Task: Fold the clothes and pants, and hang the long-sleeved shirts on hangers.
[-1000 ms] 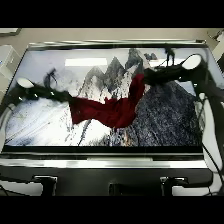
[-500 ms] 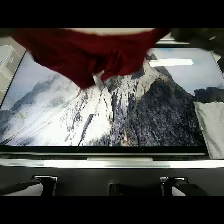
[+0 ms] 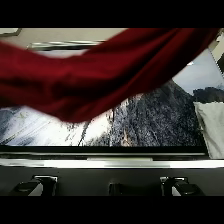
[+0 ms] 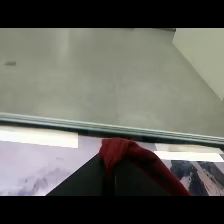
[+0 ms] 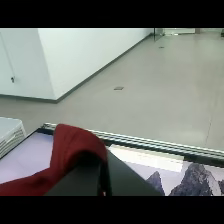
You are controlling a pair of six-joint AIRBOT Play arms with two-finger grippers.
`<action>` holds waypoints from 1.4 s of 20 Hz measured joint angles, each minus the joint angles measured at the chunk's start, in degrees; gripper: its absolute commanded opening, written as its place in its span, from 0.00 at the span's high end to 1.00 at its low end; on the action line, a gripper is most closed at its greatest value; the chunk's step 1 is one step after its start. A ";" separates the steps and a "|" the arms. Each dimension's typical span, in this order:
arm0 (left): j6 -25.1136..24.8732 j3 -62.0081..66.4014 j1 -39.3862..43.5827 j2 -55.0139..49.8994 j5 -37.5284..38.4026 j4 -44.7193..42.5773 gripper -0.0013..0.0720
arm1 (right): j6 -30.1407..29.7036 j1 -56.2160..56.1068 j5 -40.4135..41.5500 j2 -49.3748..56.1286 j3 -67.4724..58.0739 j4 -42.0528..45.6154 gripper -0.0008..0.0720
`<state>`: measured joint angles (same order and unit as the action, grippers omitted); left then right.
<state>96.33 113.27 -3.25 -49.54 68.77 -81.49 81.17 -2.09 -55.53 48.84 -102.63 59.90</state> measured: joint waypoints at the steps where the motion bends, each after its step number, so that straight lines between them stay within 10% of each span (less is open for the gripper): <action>1: 0.15 -0.09 0.00 -0.81 1.27 -0.33 0.96 | 1.03 0.00 -0.66 0.83 -0.02 1.11 0.95; 9: -1.25 -0.37 0.11 -31.45 7.17 -1.18 0.96 | 3.34 0.02 -6.49 25.83 0.50 2.71 0.95; 17: -1.88 -0.20 0.92 -63.65 -3.72 4.26 0.95 | 1.55 0.02 1.05 53.92 1.27 3.56 0.94; 18: -1.90 -0.20 0.96 -65.18 -5.03 4.72 0.82 | 1.42 0.02 3.06 55.36 1.27 3.56 0.90; 20: -1.99 0.37 0.87 -67.08 -7.23 5.55 0.42 | 2.05 0.02 6.99 57.22 1.22 3.56 0.47; 24: -2.05 3.48 -1.66 -66.99 -4.90 6.03 0.42 | 4.90 0.90 8.72 57.20 0.04 3.63 0.24; 28: -1.01 4.31 -8.07 -61.11 3.39 5.97 0.42 | 3.78 7.28 -2.47 53.99 -0.83 2.23 0.21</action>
<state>95.33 117.58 -11.31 -110.65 72.16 -75.53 84.95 5.19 -58.00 102.83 -103.46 62.13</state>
